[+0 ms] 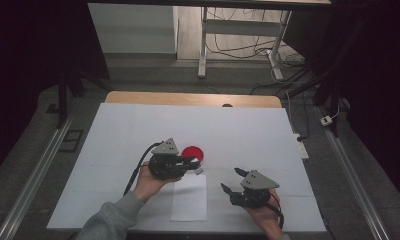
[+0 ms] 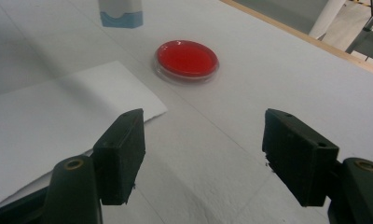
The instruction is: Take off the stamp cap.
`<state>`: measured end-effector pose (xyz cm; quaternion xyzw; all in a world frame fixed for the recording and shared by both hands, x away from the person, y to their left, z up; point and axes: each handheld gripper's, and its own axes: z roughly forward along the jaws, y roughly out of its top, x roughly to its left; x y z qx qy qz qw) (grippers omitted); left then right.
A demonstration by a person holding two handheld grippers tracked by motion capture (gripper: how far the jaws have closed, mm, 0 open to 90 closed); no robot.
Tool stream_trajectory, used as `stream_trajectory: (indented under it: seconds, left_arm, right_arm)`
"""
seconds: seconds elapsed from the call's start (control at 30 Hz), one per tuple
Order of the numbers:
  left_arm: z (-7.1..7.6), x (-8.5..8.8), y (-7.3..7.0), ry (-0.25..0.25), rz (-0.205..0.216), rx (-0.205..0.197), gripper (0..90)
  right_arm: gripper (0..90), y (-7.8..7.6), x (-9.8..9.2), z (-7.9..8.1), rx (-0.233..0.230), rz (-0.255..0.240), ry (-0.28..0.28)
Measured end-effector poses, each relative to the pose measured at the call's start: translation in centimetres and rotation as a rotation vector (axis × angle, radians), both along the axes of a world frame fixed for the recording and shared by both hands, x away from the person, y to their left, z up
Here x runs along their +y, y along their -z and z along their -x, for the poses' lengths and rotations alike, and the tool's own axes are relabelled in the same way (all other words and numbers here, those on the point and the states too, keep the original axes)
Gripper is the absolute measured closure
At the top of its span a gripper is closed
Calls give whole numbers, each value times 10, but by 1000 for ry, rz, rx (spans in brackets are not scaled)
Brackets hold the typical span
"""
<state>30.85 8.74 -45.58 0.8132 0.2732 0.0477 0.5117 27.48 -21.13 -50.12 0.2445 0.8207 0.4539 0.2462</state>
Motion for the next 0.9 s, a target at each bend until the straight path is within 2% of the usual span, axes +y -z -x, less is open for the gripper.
stream_trajectory:
  seconds: [0.17, 0.9]
  left_arm:
    - [0, 0, 0, 2, 0, -1, 754]
    - [0, -2, 0, 4, 0, 0, 755]
  right_arm:
    - [297, 1, 9, 1, -5, 24, -16]
    - [297, 3, 41, 0, 3, 40, -46]
